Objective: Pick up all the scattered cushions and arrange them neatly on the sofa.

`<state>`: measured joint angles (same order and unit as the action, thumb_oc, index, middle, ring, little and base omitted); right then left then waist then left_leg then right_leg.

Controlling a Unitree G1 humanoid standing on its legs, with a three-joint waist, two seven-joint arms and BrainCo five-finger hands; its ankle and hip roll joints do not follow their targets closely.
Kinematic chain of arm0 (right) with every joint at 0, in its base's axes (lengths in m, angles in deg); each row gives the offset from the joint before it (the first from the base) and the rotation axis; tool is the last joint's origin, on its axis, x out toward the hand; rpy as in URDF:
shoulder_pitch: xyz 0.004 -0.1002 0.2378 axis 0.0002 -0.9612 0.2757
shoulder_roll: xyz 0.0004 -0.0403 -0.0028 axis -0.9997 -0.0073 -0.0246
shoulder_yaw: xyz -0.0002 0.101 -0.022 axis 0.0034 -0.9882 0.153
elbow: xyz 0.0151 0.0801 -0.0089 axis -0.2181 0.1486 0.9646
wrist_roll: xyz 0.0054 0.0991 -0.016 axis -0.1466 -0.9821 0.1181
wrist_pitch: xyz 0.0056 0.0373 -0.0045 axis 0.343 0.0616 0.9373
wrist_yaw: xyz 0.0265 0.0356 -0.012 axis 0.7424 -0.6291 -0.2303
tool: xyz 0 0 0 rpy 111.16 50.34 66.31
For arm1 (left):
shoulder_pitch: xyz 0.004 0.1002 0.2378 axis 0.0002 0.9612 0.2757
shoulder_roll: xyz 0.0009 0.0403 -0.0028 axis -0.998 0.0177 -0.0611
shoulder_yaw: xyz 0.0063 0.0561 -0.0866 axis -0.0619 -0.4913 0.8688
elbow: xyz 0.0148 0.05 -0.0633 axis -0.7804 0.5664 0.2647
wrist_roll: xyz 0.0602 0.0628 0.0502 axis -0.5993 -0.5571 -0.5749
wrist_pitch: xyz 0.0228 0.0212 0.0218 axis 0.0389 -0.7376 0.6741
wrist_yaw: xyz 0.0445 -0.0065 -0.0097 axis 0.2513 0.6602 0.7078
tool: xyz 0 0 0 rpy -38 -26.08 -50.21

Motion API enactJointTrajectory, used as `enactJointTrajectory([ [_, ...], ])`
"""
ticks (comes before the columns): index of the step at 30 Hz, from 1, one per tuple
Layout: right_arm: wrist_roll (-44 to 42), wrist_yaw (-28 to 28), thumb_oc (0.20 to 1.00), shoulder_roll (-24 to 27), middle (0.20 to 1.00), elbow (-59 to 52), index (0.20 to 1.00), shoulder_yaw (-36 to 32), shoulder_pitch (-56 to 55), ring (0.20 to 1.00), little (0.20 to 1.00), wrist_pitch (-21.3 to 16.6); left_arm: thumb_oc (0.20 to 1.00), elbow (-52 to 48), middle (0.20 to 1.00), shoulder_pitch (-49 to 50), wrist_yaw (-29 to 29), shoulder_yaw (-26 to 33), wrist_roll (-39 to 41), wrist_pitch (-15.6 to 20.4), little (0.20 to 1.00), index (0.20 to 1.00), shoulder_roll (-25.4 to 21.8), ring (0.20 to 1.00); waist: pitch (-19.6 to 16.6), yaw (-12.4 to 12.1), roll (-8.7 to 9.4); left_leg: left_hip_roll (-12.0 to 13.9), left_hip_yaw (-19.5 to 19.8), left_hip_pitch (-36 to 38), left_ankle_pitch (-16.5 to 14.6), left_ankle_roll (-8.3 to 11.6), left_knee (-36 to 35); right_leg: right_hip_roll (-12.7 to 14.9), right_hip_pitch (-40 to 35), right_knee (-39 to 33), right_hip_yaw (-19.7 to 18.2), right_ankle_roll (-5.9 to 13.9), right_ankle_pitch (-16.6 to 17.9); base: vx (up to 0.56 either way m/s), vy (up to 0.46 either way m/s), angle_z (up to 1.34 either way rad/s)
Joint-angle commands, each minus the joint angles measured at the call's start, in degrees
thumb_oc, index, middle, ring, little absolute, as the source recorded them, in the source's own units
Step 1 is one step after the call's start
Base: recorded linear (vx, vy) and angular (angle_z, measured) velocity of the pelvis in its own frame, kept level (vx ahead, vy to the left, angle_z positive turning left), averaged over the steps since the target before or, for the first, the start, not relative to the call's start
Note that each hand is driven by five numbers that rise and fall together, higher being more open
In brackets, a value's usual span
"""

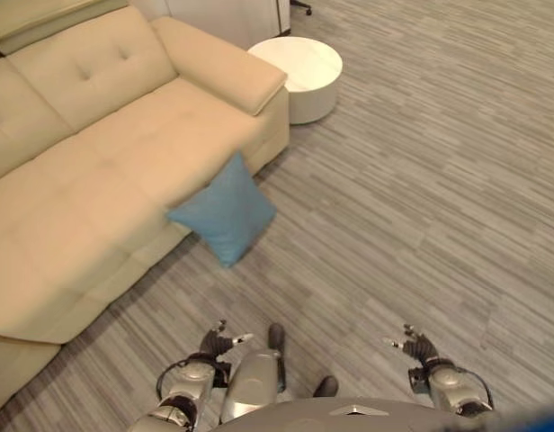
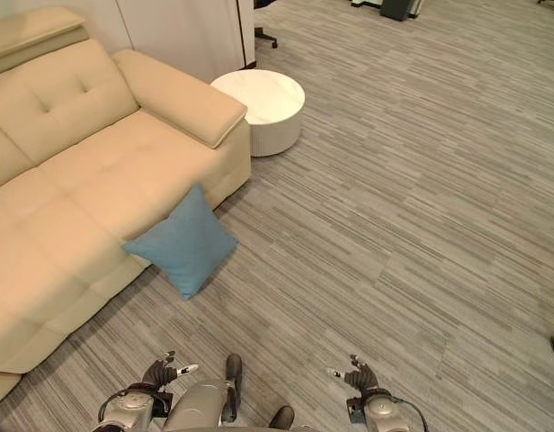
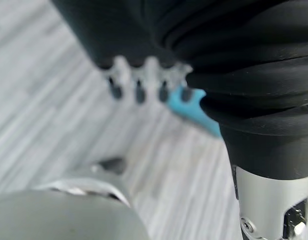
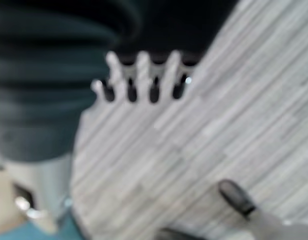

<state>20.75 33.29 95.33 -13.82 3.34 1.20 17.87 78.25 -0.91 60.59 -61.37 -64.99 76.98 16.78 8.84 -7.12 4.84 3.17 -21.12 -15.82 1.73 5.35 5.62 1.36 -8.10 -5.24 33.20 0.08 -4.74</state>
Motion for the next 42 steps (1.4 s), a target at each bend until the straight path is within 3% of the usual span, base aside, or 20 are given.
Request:
enactJointTrajectory([
  [1, 0.0, -0.4, 1.000, 1.5, 1.000, -2.3, 1.000, -1.3, 0.5, 1.000, 1.000, -1.5, 1.000, 2.5, 1.000, 0.8, -0.7, -2.0, -1.4, 0.3, 1.000, 1.000, 2.6, 1.000, -1.0, -3.6, -1.12, -2.2, 6.7, 5.0, 2.5, -2.47, 0.9, 2.6, 1.1, 7.0, -7.1, 6.24, 1.5, 0.24, 0.095, 0.23],
  [3, 0.2, -0.1, 1.000, 1.0, 1.000, -2.2, 1.000, -1.4, 0.5, 1.000, 1.000, -1.4, 1.000, 3.0, 1.000, 1.1, -0.8, -1.6, -1.2, 0.1, 1.000, 1.000, 2.2, 1.000, -1.5, -4.0, -1.15, -2.7, 7.1, 6.7, 1.6, -3.33, 0.2, 3.8, 1.1, 12.2, -6.9, 6.71, 0.8, 0.30, 0.115, -0.01],
  [6, 0.9, 0.2, 1.000, 0.4, 1.000, -2.3, 1.000, -1.3, 0.5, 1.000, 1.000, -1.3, 1.000, 2.5, 1.000, 1.1, -1.2, -1.9, -1.1, 0.1, 1.000, 1.000, 1.9, 1.000, -1.4, -4.4, -1.48, -5.0, 9.7, 10.7, -0.6, -6.31, -1.0, 8.3, 4.6, 25.0, -7.0, 9.23, 5.5, 0.27, 0.161, 0.24],
  [8, 0.6, 0.4, 1.000, 0.1, 1.000, -2.7, 1.000, -1.3, 0.8, 1.000, 1.000, -1.1, 1.000, 1.9, 1.000, 0.8, -1.3, -2.3, -1.0, 0.1, 1.000, 1.000, 1.4, 1.000, -1.0, -3.5, -2.35, -5.0, 11.8, 12.1, -1.1, -7.27, -1.5, 8.1, 7.7, 32.4, -9.4, 9.74, 7.1, 0.22, 0.099, 0.58],
  [10, 0.2, 0.6, 1.000, 0.1, 1.000, -2.8, 1.000, -1.1, 0.8, 1.000, 1.000, -1.2, 1.000, 1.9, 1.000, 0.6, -1.2, -2.7, -1.0, 0.2, 1.000, 1.000, 1.2, 1.000, -1.0, -2.8, -2.53, -5.7, 14.1, 13.8, -2.1, -7.46, -1.9, 6.5, 10.3, 31.3, -13.5, 8.95, 6.2, 0.25, -0.014, 1.05],
  [11, -0.4, 1.0, 1.000, 0.3, 1.000, -3.3, 1.000, -0.7, 0.5, 1.000, 1.000, -1.4, 1.000, 1.6, 1.000, 0.3, -1.1, -2.8, -0.4, 0.4, 1.000, 1.000, 1.1, 1.000, -1.1, -2.6, -2.37, -6.3, 17.1, 14.4, -2.5, -6.95, -2.2, 5.5, 11.4, 24.8, -16.8, 7.83, 4.6, 0.27, -0.099, 0.98],
  [12, -0.5, 1.1, 1.000, 0.4, 1.000, -3.3, 1.000, -0.6, 0.7, 1.000, 1.000, -1.4, 1.000, 1.5, 1.000, 0.1, -1.1, -2.9, -0.4, 0.5, 1.000, 1.000, 1.1, 1.000, -1.1, -2.6, -2.25, -6.4, 17.7, 14.3, -2.7, -6.78, -2.0, 5.9, 11.5, 23.0, -17.3, 7.68, 4.6, 0.41, -0.201, 1.27],
  [13, -1.3, 1.1, 1.000, 0.6, 1.000, -4.1, 1.000, -0.3, 0.9, 1.000, 1.000, -1.5, 1.000, 1.7, 1.000, 0.0, -0.9, -3.2, -0.4, 0.6, 1.000, 1.000, 1.0, 1.000, -1.1, -1.2, -2.12, -7.0, 21.2, 15.4, -4.0, -6.32, -1.8, 5.2, 14.4, 16.0, -24.3, 7.76, 5.7, 0.39, -0.203, 1.24],
  [15, -1.9, 1.1, 1.000, 0.6, 1.000, -4.1, 1.000, -0.5, 1.0, 1.000, 1.000, -1.3, 1.000, 2.5, 1.000, -0.6, -0.6, -3.0, -0.1, 0.9, 1.000, 1.000, 0.8, 1.000, -1.1, 0.1, -1.74, -7.3, 25.0, 16.5, -4.6, -5.46, -2.4, 5.5, 15.9, 10.3, -29.7, 8.84, 8.9, 0.36, -0.206, 1.31],
  [22, -3.4, 1.1, 1.000, 0.4, 1.000, -4.9, 1.000, -0.7, 0.1, 1.000, 1.000, -1.7, 1.000, 4.2, 1.000, -0.7, -0.3, -2.7, 0.9, 0.8, 1.000, 1.000, 1.0, 1.000, -1.8, 1.0, -0.32, -6.1, 28.0, 16.2, -6.0, -2.75, 0.2, 5.5, 11.5, 7.5, -23.8, 8.48, 8.3, 0.15, -0.174, 1.02],
  [27, -4.9, 1.3, 1.000, 1.3, 1.000, -6.2, 1.000, -0.7, 0.2, 1.000, 1.000, -2.2, 1.000, 3.8, 1.000, 0.0, -0.6, -2.4, 1.7, 0.9, 1.000, 1.000, 1.4, 1.000, -1.0, 1.1, 0.28, -3.6, 22.7, 12.1, -5.5, -1.02, 7.9, 4.9, 8.0, 5.2, -19.9, 6.96, 6.9, 0.04, -0.166, 0.91],
  [28, -5.5, 1.3, 1.000, 1.4, 1.000, -6.3, 1.000, -0.9, 0.4, 1.000, 1.000, -2.4, 1.000, 3.8, 1.000, 0.0, -0.6, -2.5, 1.8, 0.8, 1.000, 1.000, 1.5, 1.000, -0.5, 1.2, 0.42, -2.8, 20.1, 11.0, -4.7, -1.00, 9.2, 4.9, 7.1, 4.9, -18.8, 6.59, 6.5, 0.01, -0.115, 0.44],
  [30, -5.9, 1.1, 1.000, 1.4, 1.000, -6.8, 1.000, -1.2, 0.2, 1.000, 1.000, -2.2, 1.000, 3.2, 1.000, 0.3, -0.9, -3.0, 1.4, 0.7, 1.000, 1.000, 1.4, 1.000, -0.2, 1.9, -0.07, -0.3, 12.6, 9.3, -3.2, -1.58, 5.0, 4.4, 5.9, 4.1, -15.0, 6.17, 5.3, 0.04, -0.105, 0.66],
  [32, -5.8, 1.0, 1.000, 1.3, 1.000, -7.0, 1.000, -1.4, 0.2, 1.000, 1.000, -2.2, 1.000, 3.3, 1.000, 0.3, -1.0, -3.0, 1.2, 0.6, 1.000, 1.000, 1.4, 1.000, -0.3, 2.0, -0.18, -0.6, 11.4, 8.4, -1.9, -1.73, 3.3, 4.1, 5.7, 3.9, -14.1, 6.18, 5.1, 0.07, -0.025, 1.09],
  [34, -5.5, 0.9, 1.000, 1.0, 1.000, -6.5, 1.000, -1.6, 0.1, 1.000, 1.000, -2.2, 1.000, 3.9, 1.000, 0.6, -0.9, -2.3, 0.7, 0.6, 1.000, 1.000, 1.4, 1.000, -0.6, 2.1, -0.91, -0.2, 6.9, 5.3, 3.0, -1.14, -1.0, 2.5, 4.7, 3.7, -12.1, 5.87, 3.6, 0.19, -0.024, 0.65],
  [35, -5.5, 0.9, 1.000, 0.9, 1.000, -6.3, 1.000, -1.4, 0.2, 1.000, 1.000, -2.2, 1.000, 4.2, 1.000, 0.8, -1.0, -2.0, 0.7, 0.6, 1.000, 1.000, 1.4, 1.000, -0.6, 1.7, -0.77, -0.4, 7.0, 4.7, 3.3, -0.35, -1.5, 2.1, 3.7, 3.7, -12.4, 6.07, 2.5, 0.19, -0.015, 0.48],
  [36, -5.4, 1.0, 1.000, 0.8, 1.000, -6.4, 1.000, -1.1, 0.4, 1.000, 1.000, -2.3, 1.000, 4.4, 1.000, 1.0, -1.0, -1.6, 0.9, 0.7, 1.000, 1.000, 1.2, 1.000, -0.3, 1.0, -0.59, -0.5, 7.3, 3.9, 4.1, -0.76, -1.1, 1.9, 3.7, 4.2, -12.2, 5.67, 2.6, 0.21, 0.011, 0.31],
  [38, -5.1, 1.2, 1.000, 0.1, 1.000, -6.0, 1.000, -0.6, 0.7, 1.000, 1.000, -2.2, 1.000, 4.8, 1.000, 1.7, -0.9, -0.5, 1.6, 0.7, 1.000, 1.000, 1.0, 1.000, -0.7, 0.2, -0.29, -1.3, 8.8, 5.4, 2.9, -1.62, -1.8, 1.8, 3.0, 5.4, -12.6, 5.92, 1.5, 0.20, 0.060, -0.03],
  [42, -4.1, 1.6, 1.000, -0.8, 1.000, -6.6, 1.000, -0.1, 0.8, 1.000, 1.000, -2.1, 1.000, 4.4, 1.000, 2.5, -1.1, 0.0, 2.1, 0.7, 1.000, 1.000, 0.7, 1.000, -1.8, -1.0, 0.08, -2.1, 8.9, 7.6, 0.1, -3.70, -0.8, 4.2, 3.6, 13.5, -13.3, 7.18, -0.1, 0.23, 0.114, -0.33],
])
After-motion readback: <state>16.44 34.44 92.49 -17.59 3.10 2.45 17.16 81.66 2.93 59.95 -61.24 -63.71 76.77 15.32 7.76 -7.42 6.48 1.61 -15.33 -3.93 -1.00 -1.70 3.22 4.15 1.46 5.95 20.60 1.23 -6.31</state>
